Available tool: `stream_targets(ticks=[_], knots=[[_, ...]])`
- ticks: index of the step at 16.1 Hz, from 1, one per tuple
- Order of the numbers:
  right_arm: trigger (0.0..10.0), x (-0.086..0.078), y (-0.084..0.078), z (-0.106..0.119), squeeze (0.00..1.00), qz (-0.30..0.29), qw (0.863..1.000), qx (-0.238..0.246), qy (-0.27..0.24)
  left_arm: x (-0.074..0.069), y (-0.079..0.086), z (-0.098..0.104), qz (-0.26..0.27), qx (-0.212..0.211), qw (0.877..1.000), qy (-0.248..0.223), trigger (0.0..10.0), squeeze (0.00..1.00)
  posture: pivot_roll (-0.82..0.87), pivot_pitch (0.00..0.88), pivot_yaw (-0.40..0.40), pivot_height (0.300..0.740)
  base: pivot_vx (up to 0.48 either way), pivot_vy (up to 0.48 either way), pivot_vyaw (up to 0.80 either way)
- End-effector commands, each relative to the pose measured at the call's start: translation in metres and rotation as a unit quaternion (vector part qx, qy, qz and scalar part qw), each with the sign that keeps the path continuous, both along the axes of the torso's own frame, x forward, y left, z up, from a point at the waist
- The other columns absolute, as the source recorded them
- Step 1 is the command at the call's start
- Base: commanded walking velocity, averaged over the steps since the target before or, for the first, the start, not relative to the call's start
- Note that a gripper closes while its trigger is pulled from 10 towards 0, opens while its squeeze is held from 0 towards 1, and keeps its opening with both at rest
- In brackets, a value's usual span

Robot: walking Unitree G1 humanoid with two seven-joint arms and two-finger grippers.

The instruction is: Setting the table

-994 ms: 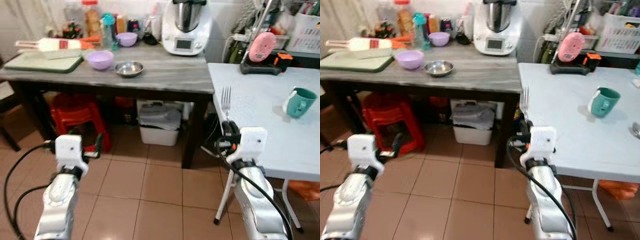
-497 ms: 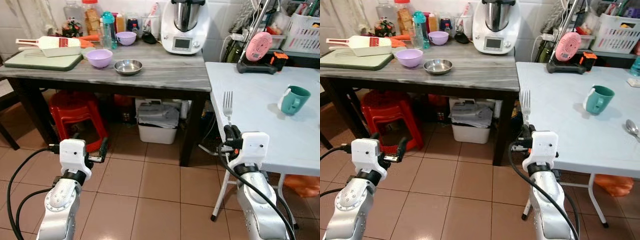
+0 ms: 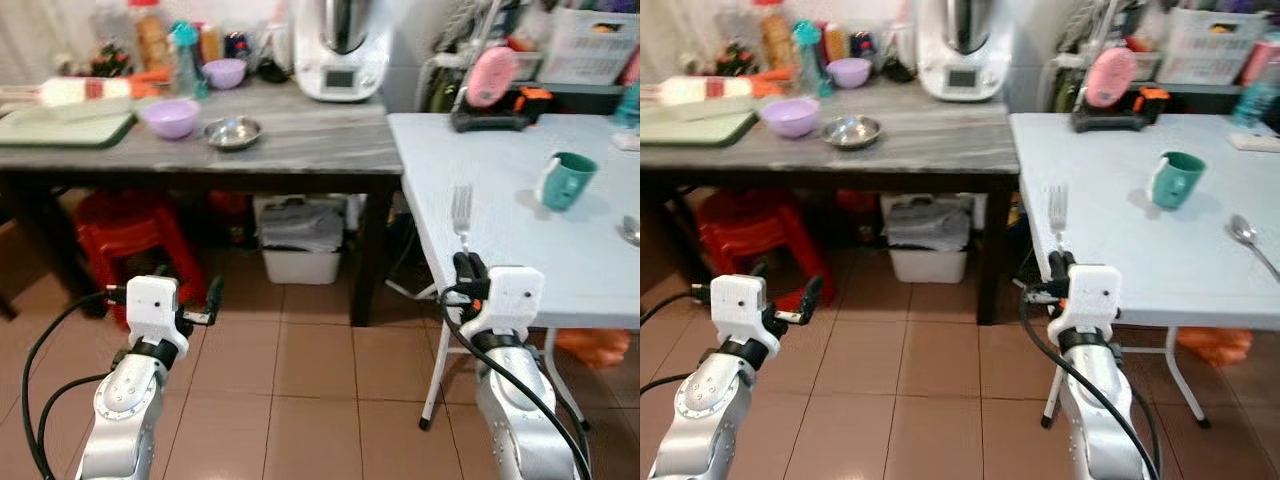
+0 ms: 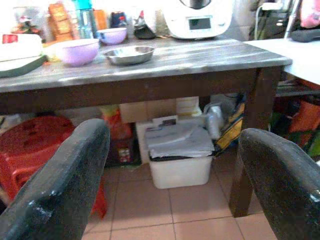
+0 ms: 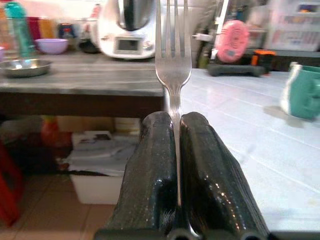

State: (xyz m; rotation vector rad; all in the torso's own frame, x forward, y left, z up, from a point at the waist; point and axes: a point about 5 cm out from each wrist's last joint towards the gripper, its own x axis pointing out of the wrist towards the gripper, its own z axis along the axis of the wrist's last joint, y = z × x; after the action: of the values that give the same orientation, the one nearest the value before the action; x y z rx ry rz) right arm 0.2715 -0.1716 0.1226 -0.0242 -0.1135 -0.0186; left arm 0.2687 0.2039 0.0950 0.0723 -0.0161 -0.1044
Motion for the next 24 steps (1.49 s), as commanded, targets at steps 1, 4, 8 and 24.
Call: stream_targets(ticks=[1,4,8,24], knots=[[10.0,-0.0013,0.0012,0.0083,0.0,0.002,1.0,0.002,-0.02,0.0028,-0.0022,0.0032,-0.012,0.0,1.0,-0.002,10.0,0.0,0.06,0.0,0.006,0.74,0.0,0.341,0.0],[10.0,0.0008,0.0015,0.0096,0.0,0.005,1.0,0.001,-0.022,0.0031,-0.004,0.0019,-0.014,-0.002,1.0,0.0,10.0,0.0,0.06,0.0,0.004,0.74,0.0,0.344,0.0],[10.0,0.0016,0.0038,0.0097,0.0,0.008,1.0,0.001,-0.022,0.0034,-0.0065,0.0016,-0.018,-0.003,1.0,0.001,10.0,0.0,0.06,0.0,0.002,0.74,0.0,0.382,0.0],[10.0,0.0017,0.0048,0.0105,0.0,0.009,1.0,-0.005,-0.026,0.0099,-0.0098,0.0069,-0.021,0.011,1.0,-0.01,10.0,0.0,0.05,0.0,0.016,0.74,0.0,0.324,0.0]])
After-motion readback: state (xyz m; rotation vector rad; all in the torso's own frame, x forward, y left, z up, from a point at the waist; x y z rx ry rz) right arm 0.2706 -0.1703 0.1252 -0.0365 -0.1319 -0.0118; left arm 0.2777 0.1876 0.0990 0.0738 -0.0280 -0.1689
